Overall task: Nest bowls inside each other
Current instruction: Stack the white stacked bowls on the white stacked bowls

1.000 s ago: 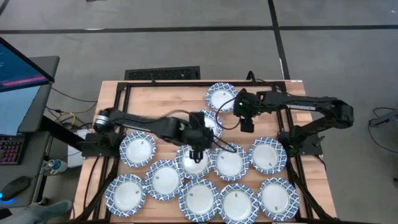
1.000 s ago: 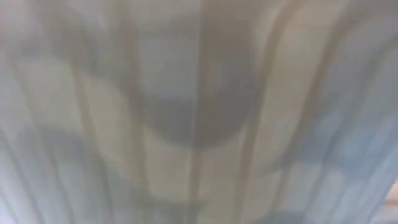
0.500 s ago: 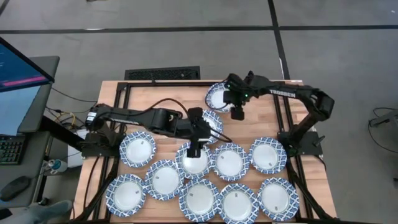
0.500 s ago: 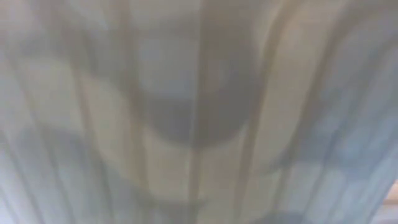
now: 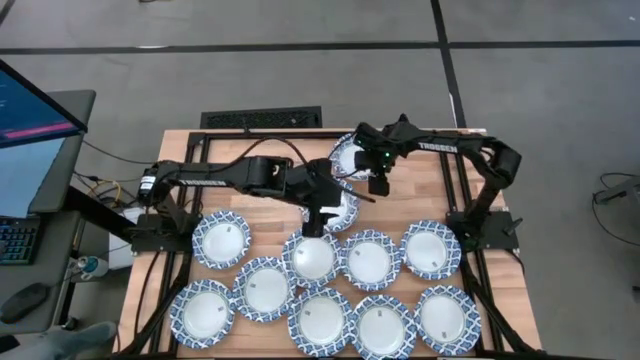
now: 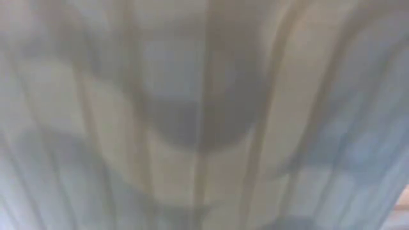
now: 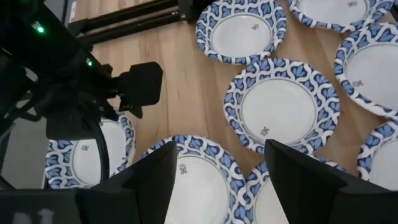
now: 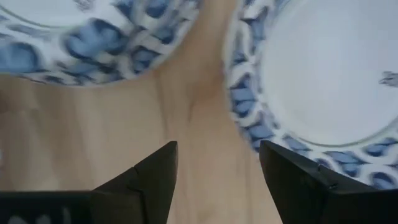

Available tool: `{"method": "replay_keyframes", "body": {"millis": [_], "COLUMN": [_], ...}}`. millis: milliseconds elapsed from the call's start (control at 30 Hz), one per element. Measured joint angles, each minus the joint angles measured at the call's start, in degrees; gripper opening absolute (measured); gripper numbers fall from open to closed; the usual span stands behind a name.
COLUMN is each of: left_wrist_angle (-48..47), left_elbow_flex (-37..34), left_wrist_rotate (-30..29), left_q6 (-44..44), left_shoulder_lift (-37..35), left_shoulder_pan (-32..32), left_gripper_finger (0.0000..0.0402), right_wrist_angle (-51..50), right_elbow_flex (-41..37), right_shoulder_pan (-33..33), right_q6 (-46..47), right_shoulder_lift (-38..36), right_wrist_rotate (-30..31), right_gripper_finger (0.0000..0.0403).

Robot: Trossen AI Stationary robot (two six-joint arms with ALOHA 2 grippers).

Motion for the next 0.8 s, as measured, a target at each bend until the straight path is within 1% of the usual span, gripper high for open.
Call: {"method": "replay_keyframes", "body": {"millis": [167,233,333,433,500,700,800], "left_wrist_angle": [0.27,0.34,0.35,0.33,0.39,0.44,0.35], "left_elbow_flex": [0.00,0.00,0.00,0.00,0.00,0.00,0.00], "left_wrist_rotate": [0.91,0.91,1.06,2.30,2.33,2.41,2.41], "left_q6": [1.62,1.81,1.77,1.73,1.76,1.92,2.03], "left_shoulder_lift": [0.00,0.00,0.00,0.02,0.02,0.02,0.02], "left_shoulder_pan": [1.83,2.64,3.73,4.58,4.93,5.29,5.29], "left_gripper_finger": [0.0235,0.0235,0.0235,0.0235,0.0235,0.0235,0.0235], "right_wrist_angle": [1.30,2.45,1.17,1.02,2.32,2.78,4.94], "right_elbow_flex": [-0.17,-0.10,0.17,0.48,0.72,0.68,0.81], "right_shoulder_pan": [-0.79,-0.85,-0.75,-0.25,0.21,0.47,0.44], "right_q6": [-0.53,-0.41,0.00,-0.01,0.86,1.66,3.36], "right_shoulder_lift": [0.08,1.66,3.64,5.74,7.42,8.76,8.51], "right_wrist_rotate": [0.51,0.46,0.39,0.36,0.35,0.57,2.22], "right_gripper_finger": [0.0250,0.0250,0.0250,0.0250,0.0250,0.0250,0.0250]}}
